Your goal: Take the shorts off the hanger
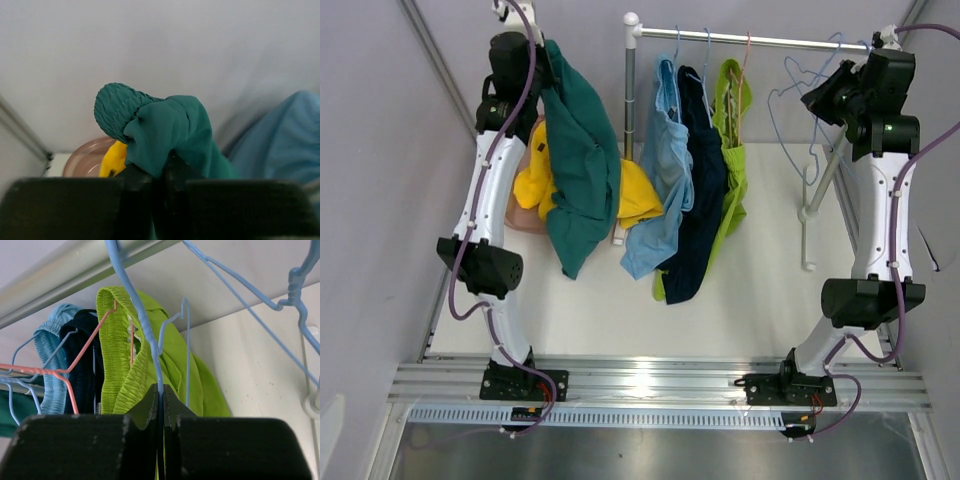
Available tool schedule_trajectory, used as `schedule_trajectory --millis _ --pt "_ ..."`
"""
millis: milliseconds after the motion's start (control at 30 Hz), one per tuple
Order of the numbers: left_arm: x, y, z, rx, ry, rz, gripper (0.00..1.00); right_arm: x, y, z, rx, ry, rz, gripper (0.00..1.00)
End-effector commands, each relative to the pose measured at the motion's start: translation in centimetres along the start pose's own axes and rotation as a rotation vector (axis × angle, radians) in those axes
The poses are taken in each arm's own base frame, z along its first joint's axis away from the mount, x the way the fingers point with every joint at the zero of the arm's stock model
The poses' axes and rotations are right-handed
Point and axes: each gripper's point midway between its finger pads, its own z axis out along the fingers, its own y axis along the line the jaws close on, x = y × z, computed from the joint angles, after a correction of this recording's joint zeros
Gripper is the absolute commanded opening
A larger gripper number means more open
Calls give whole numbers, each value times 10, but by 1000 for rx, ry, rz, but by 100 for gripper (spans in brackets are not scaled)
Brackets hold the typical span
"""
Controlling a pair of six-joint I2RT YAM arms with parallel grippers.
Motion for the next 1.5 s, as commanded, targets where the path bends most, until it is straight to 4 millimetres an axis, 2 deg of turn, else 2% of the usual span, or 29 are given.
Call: schedule_trajectory --millis 0,67,100,133,200,267,300,333,367,400,433,500,533,567,633,667,767,833,867,933,967,1000,1033,1100,1133,1200,1233,1333,1467 --pt "27 22 16 -118 23 -41 31 -6 4 -3 -24 -26 -12 0" --pt "48 31 18 -172 84 -34 53 -5 3 -5 -18 -26 -16 0" --pt "67 36 24 -200 126 -38 74 -7 4 -9 -18 -32 -17 0" --pt "80 39 25 -207 168 -38 80 -7 4 -11 -18 -35 -20 0" --pt "96 37 26 -195 222 -52 99 -9 4 -18 -12 -43 -24 0" --pt "99 36 22 -197 241 -66 99 -9 3 -22 -1 -47 -26 1" --pt "93 36 14 -195 246 -70 99 -9 0 -25 18 -46 -28 15" --pt "90 36 10 -191 248 -76 99 -12 0 -32 24 -61 -32 59" --pt "84 36 4 -191 242 -90 99 -12 -3 -35 46 -65 -33 76" --pt "91 36 -2 -191 264 -90 99 -12 -6 -38 63 -66 -35 93" --pt "65 33 -18 -167 220 -104 99 -15 -6 -46 73 -83 -42 99" --pt "49 31 -35 -147 187 -111 99 -17 -13 -54 113 -96 -50 99" --pt "62 31 -40 -142 212 -104 99 -19 -15 -59 128 -104 -58 99" --pt "38 29 -59 -121 162 -114 99 -23 -16 -69 143 -123 -63 99" --pt "43 29 -71 -105 169 -111 99 -27 -20 -81 178 -149 -64 100" --pt "27 28 -86 -90 137 -116 99 -30 -17 -93 172 -172 -62 99" --pt "29 26 -106 -61 141 -117 99 -38 1 -115 102 -218 -47 99" --pt "26 20 -115 -33 130 -123 99 -40 15 -122 46 -228 -35 100" --pt "43 18 -116 -24 166 -118 99 -41 23 -124 13 -232 -31 99" --pt "34 9 -129 26 137 -127 99 -38 47 -126 -75 -225 -33 99" --pt "46 7 -131 37 158 -123 99 -35 56 -125 -106 -218 -36 99" --pt "48 4 -137 53 154 -126 99 -36 61 -120 -122 -220 -34 98" --pt "59 0 -140 74 177 -125 99 -28 77 -118 -168 -196 -39 98" --pt "62 -4 -146 95 173 -132 99 -23 89 -110 -202 -181 -42 98" --pt "74 -5 -152 107 193 -131 99 -17 97 -101 -218 -159 -41 96" --pt "78 -9 -157 125 190 -135 99 -11 103 -90 -226 -143 -40 94" --pt "88 -9 -163 132 206 -132 99 -5 104 -78 -223 -122 -40 93" --pt "101 -10 -172 145 226 -134 99 7 113 -60 -225 -97 -44 93" --pt "104 -9 -184 157 219 -136 99 26 113 -27 -200 -55 -42 92"
